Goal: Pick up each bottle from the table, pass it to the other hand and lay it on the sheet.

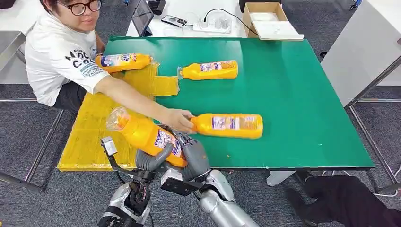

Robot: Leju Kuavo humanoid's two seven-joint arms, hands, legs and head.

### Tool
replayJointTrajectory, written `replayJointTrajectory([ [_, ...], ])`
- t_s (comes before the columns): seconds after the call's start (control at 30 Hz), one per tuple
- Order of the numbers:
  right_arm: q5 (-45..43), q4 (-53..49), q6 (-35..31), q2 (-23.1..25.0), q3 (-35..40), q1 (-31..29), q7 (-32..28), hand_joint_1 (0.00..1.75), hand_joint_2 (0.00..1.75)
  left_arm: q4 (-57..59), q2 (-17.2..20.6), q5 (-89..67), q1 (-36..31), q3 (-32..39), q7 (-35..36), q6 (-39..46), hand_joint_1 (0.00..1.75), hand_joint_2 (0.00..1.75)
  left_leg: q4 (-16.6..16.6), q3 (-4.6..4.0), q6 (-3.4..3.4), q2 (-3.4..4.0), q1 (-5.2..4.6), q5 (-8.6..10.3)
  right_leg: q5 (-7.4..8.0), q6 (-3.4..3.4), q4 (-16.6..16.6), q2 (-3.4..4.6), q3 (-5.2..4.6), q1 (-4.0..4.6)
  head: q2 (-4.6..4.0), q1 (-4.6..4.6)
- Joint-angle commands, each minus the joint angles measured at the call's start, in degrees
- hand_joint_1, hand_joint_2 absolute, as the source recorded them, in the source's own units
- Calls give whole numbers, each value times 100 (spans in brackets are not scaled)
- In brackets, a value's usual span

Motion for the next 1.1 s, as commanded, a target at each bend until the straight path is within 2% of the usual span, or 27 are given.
replayJointTrajectory([
  [0.03,289,788,-199,55,344,-145,372,168,175,-179,-77,-700,-541,-725,-366,120,175,175,6,13,2,-28,5,-7,-15,-11,3,-33,25,8,0,0],
  [0.07,327,809,-234,64,340,-166,407,61,175,-224,-54,-938,-545,-760,-477,295,175,175,3,3,1,-22,5,-2,-8,-8,1,-26,13,7,0,0],
  [0.1,307,834,-207,82,307,-185,417,17,175,-246,-69,-1070,-540,-736,-569,393,175,175,8,16,2,-29,6,-9,-17,-12,4,-35,29,9,0,2],
  [0.13,334,886,-238,99,287,-218,519,0,175,-278,-82,-1130,-532,-715,-592,437,175,175,4,8,1,-22,6,-4,-10,-9,0,-27,18,8,0,0],
  [0.2,295,896,-305,146,200,-224,530,0,175,-342,-114,-1218,-502,-653,-629,537,175,175,1,13,2,-23,4,-4,-11,-10,-1,-28,24,7,0,2],
  [0.23,297,898,-318,150,186,-231,535,0,0,-366,-104,-1300,-499,-656,-657,592,175,175,6,28,2,-24,6,-13,-19,-15,1,-31,40,10,0,0],
  [0.33,238,758,-373,150,103,-201,554,0,0,-479,-97,-1696,-485,-590,-878,1032,175,175,4,18,2,-24,5,-8,-15,-10,0,-29,30,8,0,0],
  [0.5,-111,-297,-424,19,-138,70,377,0,0,-420,10,-3861,-725,-150,-1764,3759,175,175,2,9,1,-20,4,-5,-10,-9,0,-24,20,6,0,2],
  [0.6,-296,-872,-460,-78,-293,164,399,0,0,-241,110,-4313,-931,183,-1768,4415,175,175,7,20,0,-25,8,-10,-17,-15,3,-32,35,12,0,2],
  [0.63,-382,-1033,-493,-99,-377,194,387,0,0,-191,135,-4346,-984,273,-1768,4541,175,175,-2,1,0,-15,2,2,-3,-8,0,-18,9,3,0,-4],
  [0.67,-463,-1166,-492,-121,-446,216,373,0,0,-114,171,-4501,-1040,344,-1768,4806,175,175,1,21,0,-19,5,-6,-11,-15,0,-25,32,9,0,6],
  [0.83,-796,-1783,-482,-208,-719,386,259,0,0,666,292,-4790,-1367,823,-1768,5484,175,175,-5,15,1,-24,-1,-2,-4,-8,-2,-14,29,7,0,2],
  [1.07,-854,-2010,-483,-241,-735,495,204,0,0,1397,413,-4874,-1641,1171,-1768,5694,175,175,-6,20,1,-23,4,-3,-5,-9,-4,-14,35,7,0,2],
  [1.1,-860,-2025,-493,-251,-716,497,175,0,0,1668,408,-5855,-1740,1567,-1697,5871,175,175,-6,35,1,-22,5,-9,-11,-13,-6,-14,51,10,0,2],
])
